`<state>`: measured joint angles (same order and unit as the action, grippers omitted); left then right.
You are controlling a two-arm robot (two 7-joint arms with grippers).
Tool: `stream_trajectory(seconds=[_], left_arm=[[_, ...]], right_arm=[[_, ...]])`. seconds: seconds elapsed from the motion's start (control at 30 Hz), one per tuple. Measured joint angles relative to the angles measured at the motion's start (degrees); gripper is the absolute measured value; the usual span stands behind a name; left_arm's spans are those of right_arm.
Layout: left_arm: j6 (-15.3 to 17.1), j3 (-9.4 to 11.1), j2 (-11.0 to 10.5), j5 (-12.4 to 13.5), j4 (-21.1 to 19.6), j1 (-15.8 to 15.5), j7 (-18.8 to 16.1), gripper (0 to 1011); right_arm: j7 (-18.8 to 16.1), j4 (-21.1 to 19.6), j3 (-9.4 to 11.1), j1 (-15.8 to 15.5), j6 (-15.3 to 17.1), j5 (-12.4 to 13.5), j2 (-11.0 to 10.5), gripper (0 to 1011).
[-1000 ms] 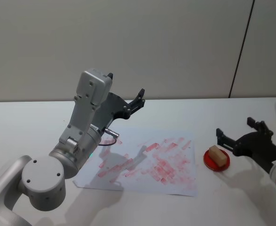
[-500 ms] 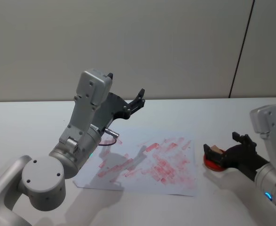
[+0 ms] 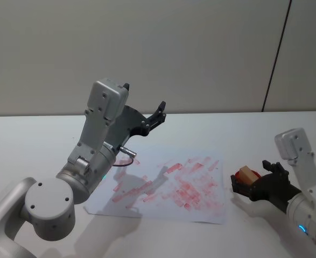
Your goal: Use the one hand to pick up the stamp and affix it onto the A4 paper.
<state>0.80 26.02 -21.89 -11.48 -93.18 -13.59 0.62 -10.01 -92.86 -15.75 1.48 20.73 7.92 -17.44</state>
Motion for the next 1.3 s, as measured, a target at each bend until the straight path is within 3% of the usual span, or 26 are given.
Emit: stream_trajectory(seconds=[0.27, 0.43, 1.07, 1.3], left_arm=[[0.0, 0.0, 0.0, 0.0, 0.0, 0.0, 0.0, 1001], [0.0, 0.0, 0.0, 0.0, 0.0, 0.0, 0.0, 1001], [0.0, 0.0, 0.0, 0.0, 0.0, 0.0, 0.0, 1001], [0.0, 0.0, 0.0, 0.0, 0.0, 0.0, 0.0, 1001]], right_arm=[[-0.3, 1.2, -0.3, 0.4, 0.2, -1.2, 0.3, 994], [-0.4, 1.7, -0.3, 0.5, 0.2, -1.5, 0.4, 902], [-0.6, 2.4, -0.5, 0.8, 0.3, -2.1, 0.6, 289], [-0.7, 2.5, -0.5, 0.8, 0.3, -2.2, 0.7, 217]])
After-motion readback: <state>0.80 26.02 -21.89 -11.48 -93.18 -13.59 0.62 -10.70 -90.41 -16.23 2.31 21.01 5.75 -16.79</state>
